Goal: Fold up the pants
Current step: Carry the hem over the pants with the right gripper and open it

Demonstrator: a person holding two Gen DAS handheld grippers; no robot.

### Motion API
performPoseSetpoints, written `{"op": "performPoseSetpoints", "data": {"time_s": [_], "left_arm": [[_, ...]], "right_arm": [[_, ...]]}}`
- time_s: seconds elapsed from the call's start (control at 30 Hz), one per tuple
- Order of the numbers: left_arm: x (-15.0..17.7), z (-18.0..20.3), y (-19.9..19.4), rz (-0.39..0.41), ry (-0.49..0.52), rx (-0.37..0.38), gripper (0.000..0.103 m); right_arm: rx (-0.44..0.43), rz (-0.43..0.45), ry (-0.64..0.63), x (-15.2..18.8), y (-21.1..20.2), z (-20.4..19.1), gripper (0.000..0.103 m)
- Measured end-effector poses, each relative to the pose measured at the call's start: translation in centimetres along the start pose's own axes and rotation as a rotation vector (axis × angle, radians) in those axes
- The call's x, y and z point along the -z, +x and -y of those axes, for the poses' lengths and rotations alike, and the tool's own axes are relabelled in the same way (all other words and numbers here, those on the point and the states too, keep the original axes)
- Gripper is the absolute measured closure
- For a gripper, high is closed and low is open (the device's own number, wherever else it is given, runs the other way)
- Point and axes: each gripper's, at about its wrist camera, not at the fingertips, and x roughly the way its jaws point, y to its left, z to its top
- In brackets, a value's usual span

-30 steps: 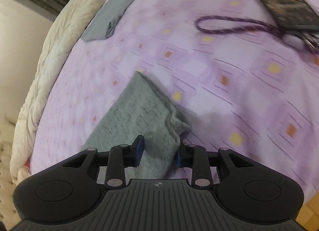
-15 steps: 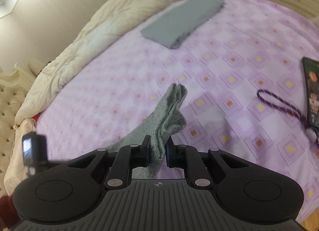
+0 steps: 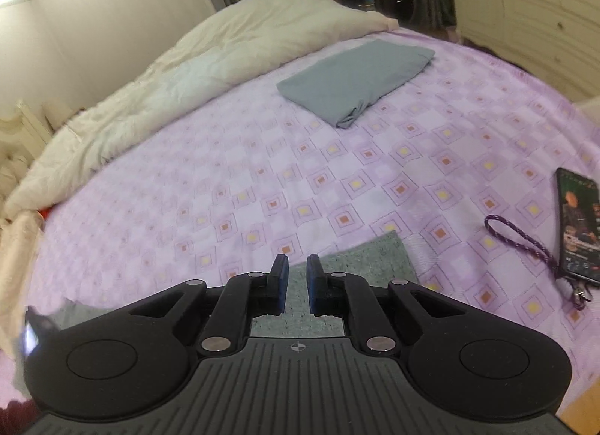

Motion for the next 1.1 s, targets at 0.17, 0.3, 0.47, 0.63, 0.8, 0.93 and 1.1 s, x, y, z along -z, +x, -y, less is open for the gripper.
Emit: {"op": "performPoseSetpoints", "data": {"time_s": [0.17,0.3,0.47,0.63,0.8,0.93,1.1], "left_arm": [[0.7,-2.5,-2.8,0.040,-0.029,0.042,0.046],[1.8,-4.3,-4.1,0.039,-0.025,-0.001,0.046],[2.3,-6.0,-4.2,0.018,-0.153,-0.078,0.046],[3.1,-6.5,-4.3,-0.021,-0.284,-0.121,0.046],[3.3,-5.6,-4.9,-0.033,-0.294,-0.165,0.046],[2.9,-4.5,-4.9,-0.041,-0.288,-0.178,0.046],[0.8,-3.1,-3.9,-0.030,-0.255,-0.151,0.046]], "right_arm": [[0.122,0.015,0.202,2.3,0.2,1.4,0.086],[0.237,-0.053,0.219,4.5,2.0,4.3,0.078],[0.193,-0.129,0.259,5.2,4.3,8.3,0.076],[0.107,-0.147,0.369,5.0,6.6,11.8,0.063],[0.047,-0.174,0.404,5.8,6.0,11.9,0.063],[0.001,-0.201,0.396,7.5,5.6,11.6,0.063],[-0.027,-0.153,0.344,5.9,8.0,11.5,0.063]]}}
